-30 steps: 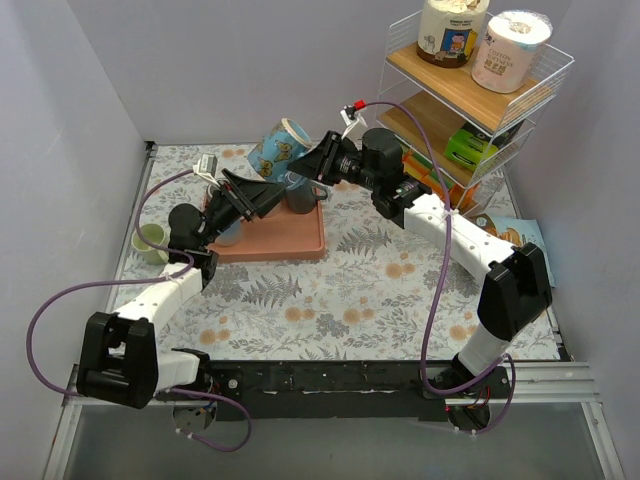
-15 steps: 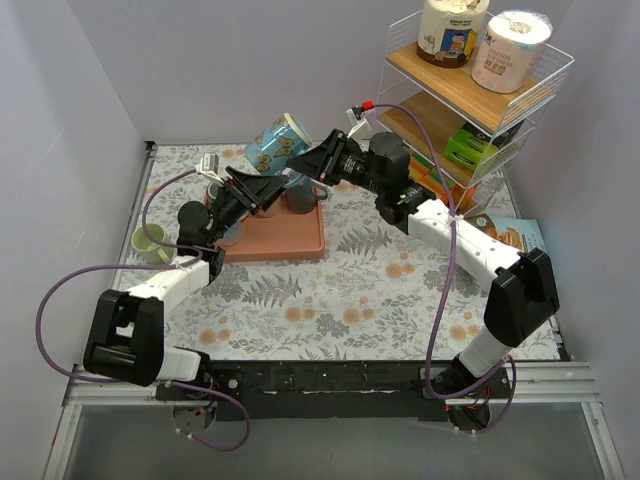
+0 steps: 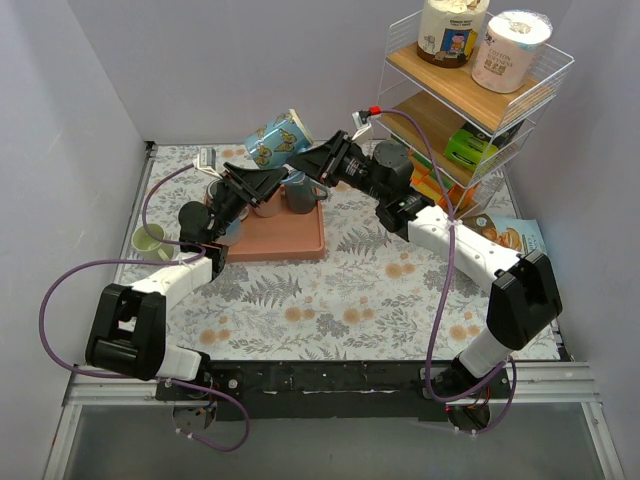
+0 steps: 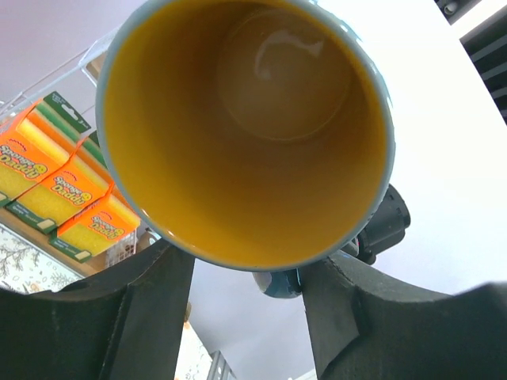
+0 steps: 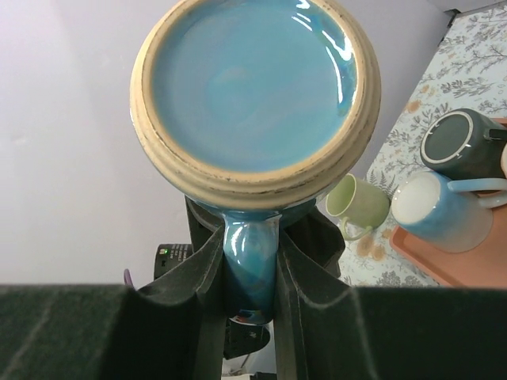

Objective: Turn the mug right side up

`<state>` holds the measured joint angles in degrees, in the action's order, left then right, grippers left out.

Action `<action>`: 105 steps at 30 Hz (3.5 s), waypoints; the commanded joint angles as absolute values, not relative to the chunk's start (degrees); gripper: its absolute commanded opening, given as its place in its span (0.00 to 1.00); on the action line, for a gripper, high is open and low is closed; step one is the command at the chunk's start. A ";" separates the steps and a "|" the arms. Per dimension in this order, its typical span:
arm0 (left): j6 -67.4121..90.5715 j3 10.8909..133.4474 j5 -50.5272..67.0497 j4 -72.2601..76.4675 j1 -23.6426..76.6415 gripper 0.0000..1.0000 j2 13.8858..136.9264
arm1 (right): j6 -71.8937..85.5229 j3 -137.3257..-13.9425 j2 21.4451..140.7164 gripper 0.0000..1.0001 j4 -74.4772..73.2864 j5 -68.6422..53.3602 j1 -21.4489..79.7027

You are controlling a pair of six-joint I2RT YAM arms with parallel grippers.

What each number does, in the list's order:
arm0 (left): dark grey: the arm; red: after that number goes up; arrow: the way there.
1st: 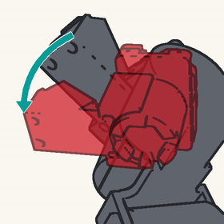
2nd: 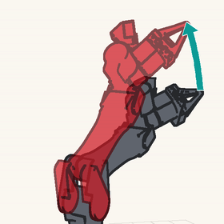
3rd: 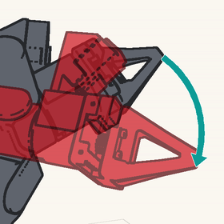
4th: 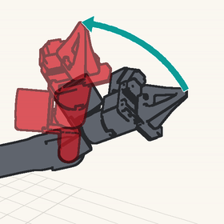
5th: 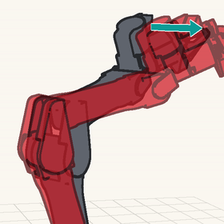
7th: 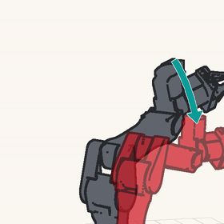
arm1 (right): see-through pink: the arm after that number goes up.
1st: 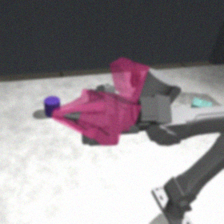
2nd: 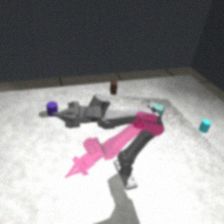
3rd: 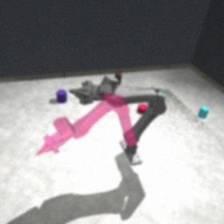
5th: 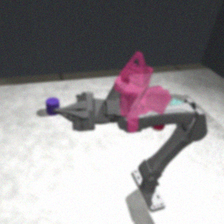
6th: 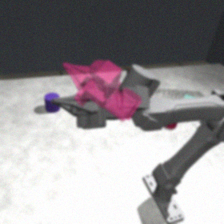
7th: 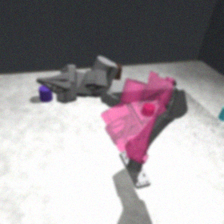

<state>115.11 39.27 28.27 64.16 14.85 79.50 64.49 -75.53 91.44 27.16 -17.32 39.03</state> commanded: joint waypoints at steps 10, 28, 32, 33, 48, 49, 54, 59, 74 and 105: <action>126.83 42.98 24.52 67.06 16.00 0.47 79.28 | 65.04 -74.88 87.89 0.01 37.01 -11.43 45.88; 125.33 40.70 22.68 60.83 16.44 0.00 74.54 | 64.42 -69.44 84.82 0.01 37.61 -9.49 48.08; 124.19 41.04 22.24 58.10 16.43 0.00 72.52 | 65.39 -68.64 83.94 0.01 37.44 -10.19 47.99; 123.15 41.31 21.98 56.88 16.44 0.00 71.99 | 65.39 -68.47 83.76 0.01 37.18 -10.37 47.99; 118.48 43.77 20.04 46.50 16.43 0.00 66.27 | 65.57 -66.44 79.37 0.63 31.03 -7.47 46.23; 118.56 43.77 20.13 46.23 16.44 0.00 65.92 | 65.48 -66.36 79.10 0.63 30.33 -7.73 46.06; 117.60 44.29 19.69 42.37 16.26 0.00 64.43 | 64.25 -65.83 77.87 0.67 25.07 -7.82 44.91; 117.07 46.22 20.21 37.28 15.91 0.00 63.90 | 62.75 -64.34 75.59 0.70 20.57 -7.91 43.16; 100.92 58.61 13.38 2.75 15.65 0.00 60.56 | 57.57 -65.83 75.50 0.69 7.92 -13.36 36.84; 78.68 64.35 -20.13 -48.43 4.86 0.00 57.92 | 58.10 -58.19 71.99 0.63 7.29 -20.21 25.75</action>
<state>82.26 65.08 -17.80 -52.21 10.04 59.05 57.58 -58.96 74.67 4.47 -18.41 26.92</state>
